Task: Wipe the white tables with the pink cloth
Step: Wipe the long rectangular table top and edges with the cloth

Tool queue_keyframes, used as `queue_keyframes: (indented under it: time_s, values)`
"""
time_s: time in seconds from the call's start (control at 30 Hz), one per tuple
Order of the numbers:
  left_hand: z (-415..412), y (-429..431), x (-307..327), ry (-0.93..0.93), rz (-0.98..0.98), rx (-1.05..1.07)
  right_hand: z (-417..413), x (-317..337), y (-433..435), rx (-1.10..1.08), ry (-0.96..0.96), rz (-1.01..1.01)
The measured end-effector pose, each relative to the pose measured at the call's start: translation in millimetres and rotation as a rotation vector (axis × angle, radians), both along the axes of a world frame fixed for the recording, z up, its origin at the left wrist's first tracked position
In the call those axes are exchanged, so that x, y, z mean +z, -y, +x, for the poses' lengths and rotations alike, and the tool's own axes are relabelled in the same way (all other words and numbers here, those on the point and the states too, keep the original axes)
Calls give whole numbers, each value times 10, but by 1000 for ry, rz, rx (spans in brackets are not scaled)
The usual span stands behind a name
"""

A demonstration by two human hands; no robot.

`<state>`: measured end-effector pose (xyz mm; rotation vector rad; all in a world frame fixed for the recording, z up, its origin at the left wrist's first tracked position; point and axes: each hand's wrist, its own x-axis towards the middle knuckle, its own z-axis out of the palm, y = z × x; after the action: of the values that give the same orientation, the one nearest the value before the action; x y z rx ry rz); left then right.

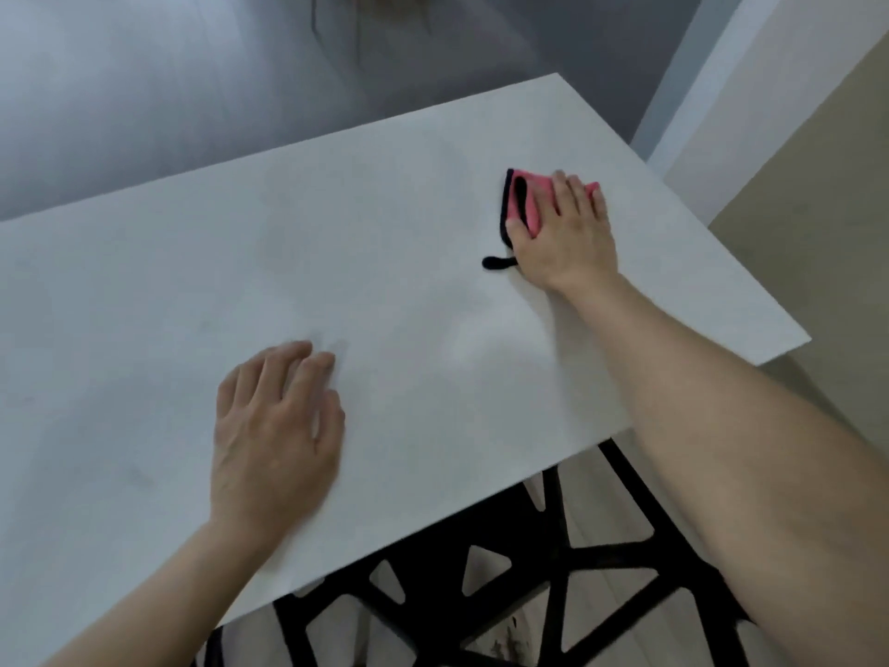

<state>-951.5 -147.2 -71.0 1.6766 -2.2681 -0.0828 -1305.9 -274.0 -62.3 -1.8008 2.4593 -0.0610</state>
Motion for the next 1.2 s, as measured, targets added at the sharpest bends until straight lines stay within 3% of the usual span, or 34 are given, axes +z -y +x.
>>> queue_keyframes:
  time_s: [0.1,0.23,0.3,0.37,0.43,0.53,0.6,0.67,0.8,0.87,1.0,1.1,1.2]
  values:
    - [9,5,-46,4,9,17,523,4,475,65,-4,-7]
    - [-1,10,-21,-26,45,95,1320,37,194,654,26,12]
    - [-7,6,-18,-3,45,103,1311,20,-66,924,33,14]
    - [-1,3,-24,15,47,91,991,22,-33,1023,41,9]
    - [2,-1,-27,27,43,92,548,50,332,902,26,15]
    - [-8,-1,-49,24,14,94,62,61,1010,429,-3,-21]
    - [0,17,-74,24,6,94,278,38,1290,194,-4,-32]
    - [4,11,-74,24,3,92,860,51,1364,239,8,-21]
    - [8,15,-64,24,4,88,2013,156,1002,834,35,19]
    - [10,18,-62,23,7,90,2032,142,863,935,58,35]
    - [7,35,-36,-8,3,89,1145,-3,978,702,26,-101]
    - [-4,41,-14,-48,3,96,496,4,848,337,24,-53]
    - [12,45,-29,-134,-22,84,551,45,595,145,9,11]
